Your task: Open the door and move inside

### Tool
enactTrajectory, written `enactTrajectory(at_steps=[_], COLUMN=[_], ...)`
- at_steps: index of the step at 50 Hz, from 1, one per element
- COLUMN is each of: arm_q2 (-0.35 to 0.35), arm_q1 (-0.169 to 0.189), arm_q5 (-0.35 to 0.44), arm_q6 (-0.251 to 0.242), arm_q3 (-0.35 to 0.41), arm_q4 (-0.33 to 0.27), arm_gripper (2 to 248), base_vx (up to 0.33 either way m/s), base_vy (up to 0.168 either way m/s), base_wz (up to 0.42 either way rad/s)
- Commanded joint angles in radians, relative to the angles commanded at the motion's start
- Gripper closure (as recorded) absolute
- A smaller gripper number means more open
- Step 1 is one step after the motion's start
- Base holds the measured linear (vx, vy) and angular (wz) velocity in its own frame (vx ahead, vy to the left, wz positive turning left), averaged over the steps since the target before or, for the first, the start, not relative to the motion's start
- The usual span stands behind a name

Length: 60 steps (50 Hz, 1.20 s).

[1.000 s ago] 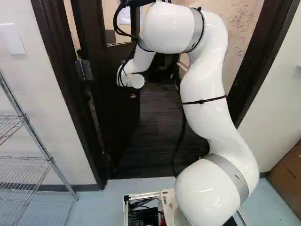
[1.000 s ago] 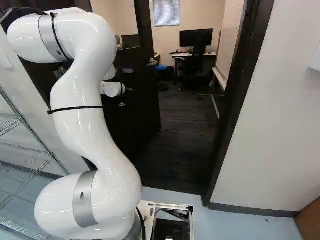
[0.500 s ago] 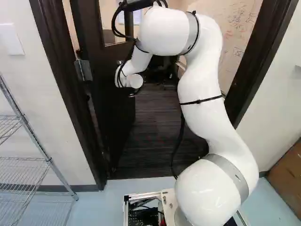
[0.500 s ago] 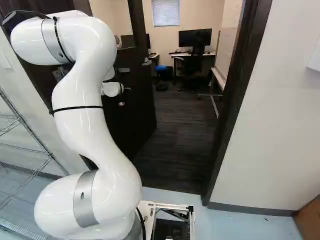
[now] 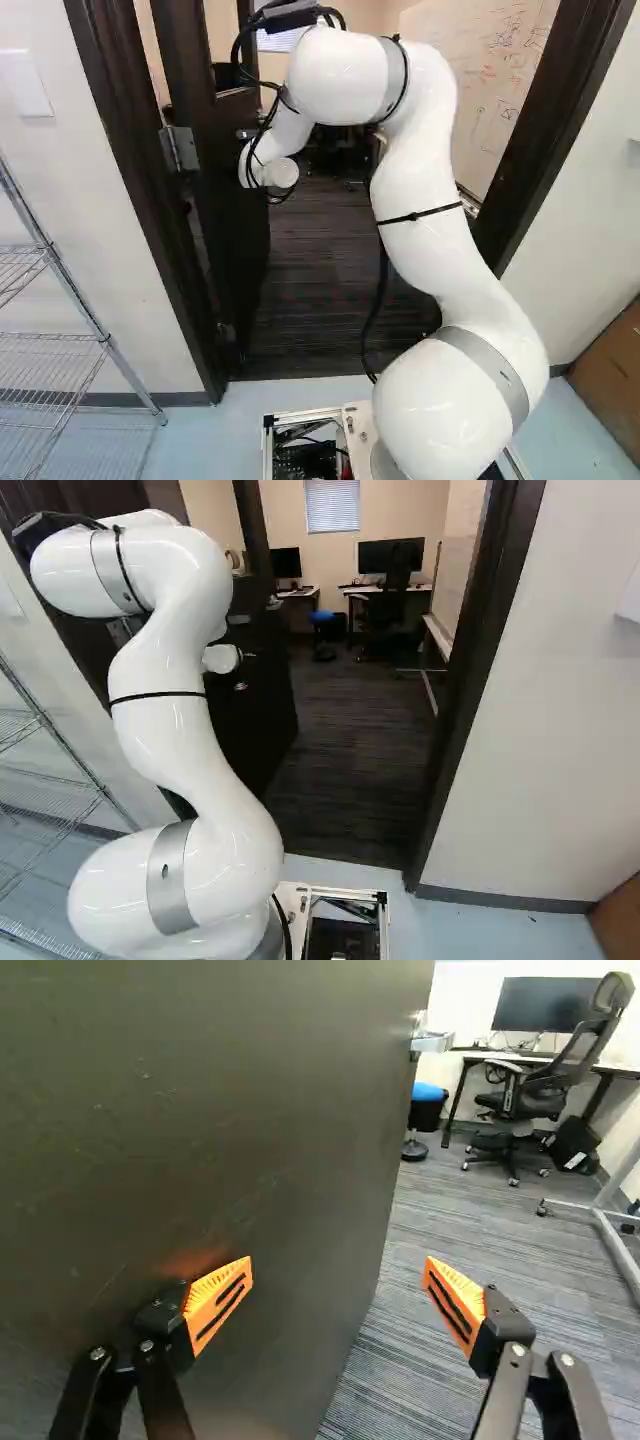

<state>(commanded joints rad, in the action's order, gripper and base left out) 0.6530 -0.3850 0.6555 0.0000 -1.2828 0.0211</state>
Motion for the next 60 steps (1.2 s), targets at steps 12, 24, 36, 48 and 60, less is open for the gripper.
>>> enactTrajectory(at_steps=[12, 24, 36, 48, 60], arm_q2=[0.024, 0.036, 0.034, 0.013, -0.009], arm_q1=[-0.009, -0.013, -0.01, 0.009, 0.032], arm_q5=[0.0, 0.0, 0.0, 0.0, 0.0], arm_q6=[0.0, 0.0, 0.0, 0.0, 0.0], arm_q3=[-0.032, -0.05, -0.046, -0.018, 0.013], arm_q4=[-0.057, -0.075, -0.076, -0.076, -0.076], arm_gripper=[3, 3, 3, 3, 3], base_vx=[0.0, 0.0, 0.0, 0.0, 0.0], base_vy=[0.0, 0.0, 0.0, 0.0, 0.0], base_wz=[0.0, 0.0, 0.0, 0.0, 0.0])
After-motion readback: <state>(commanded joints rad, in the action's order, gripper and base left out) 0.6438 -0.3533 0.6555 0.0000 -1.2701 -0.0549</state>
